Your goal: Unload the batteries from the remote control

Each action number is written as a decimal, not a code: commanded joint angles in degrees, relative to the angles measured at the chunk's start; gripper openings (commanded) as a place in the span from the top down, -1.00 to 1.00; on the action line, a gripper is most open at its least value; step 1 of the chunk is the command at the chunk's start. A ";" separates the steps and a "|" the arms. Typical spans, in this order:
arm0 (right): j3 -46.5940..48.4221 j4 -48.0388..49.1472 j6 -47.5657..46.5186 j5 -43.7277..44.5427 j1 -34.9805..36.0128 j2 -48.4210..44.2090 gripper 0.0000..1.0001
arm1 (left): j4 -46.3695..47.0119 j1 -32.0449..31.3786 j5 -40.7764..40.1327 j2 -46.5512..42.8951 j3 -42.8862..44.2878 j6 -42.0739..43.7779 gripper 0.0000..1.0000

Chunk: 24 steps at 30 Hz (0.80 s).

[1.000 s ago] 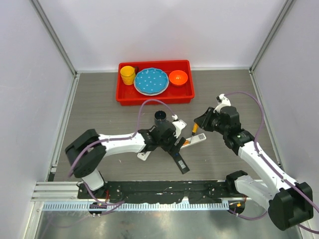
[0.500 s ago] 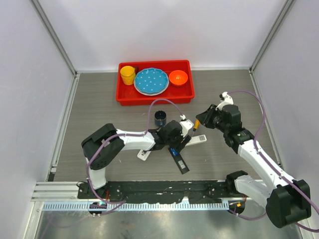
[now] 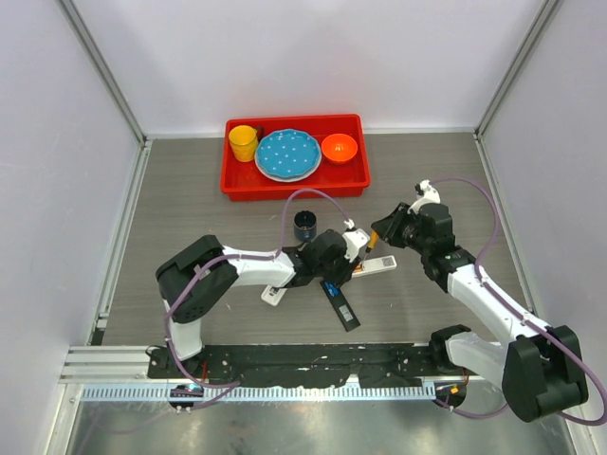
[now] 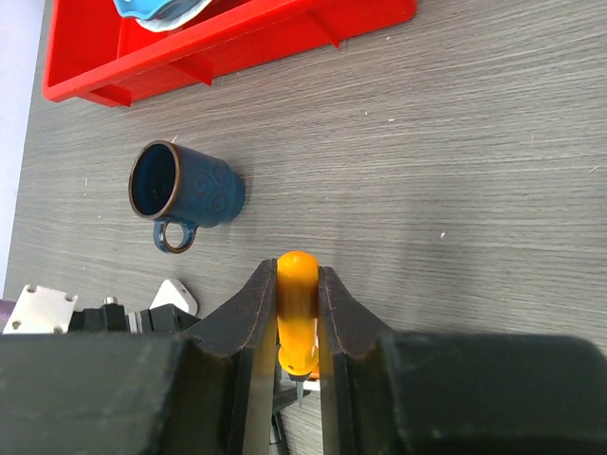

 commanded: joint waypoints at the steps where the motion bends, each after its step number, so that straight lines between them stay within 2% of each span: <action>1: -0.04 4.99 0.40 0.20 -0.22 0.11 0.98 | 0.84 -2.10 3.23 -1.95 -1.70 -1.88 0.23; 5: -0.30 4.99 0.14 0.64 -0.22 0.20 0.98 | 0.75 -2.54 1.13 -1.69 -1.62 -1.88 -0.22; 9: -0.39 4.12 -0.30 1.87 -0.22 -0.68 0.98 | 0.31 -2.45 -2.21 -0.72 -0.65 -0.22 -0.48; 20: -1.10 3.67 -0.83 2.49 -0.30 -0.95 0.98 | -0.04 -2.36 -3.72 3.67 3.48 1.98 -0.52; 24: -1.01 3.50 -0.92 2.49 -0.30 -0.69 0.98 | -0.21 -2.36 -2.06 3.24 3.13 1.81 -0.44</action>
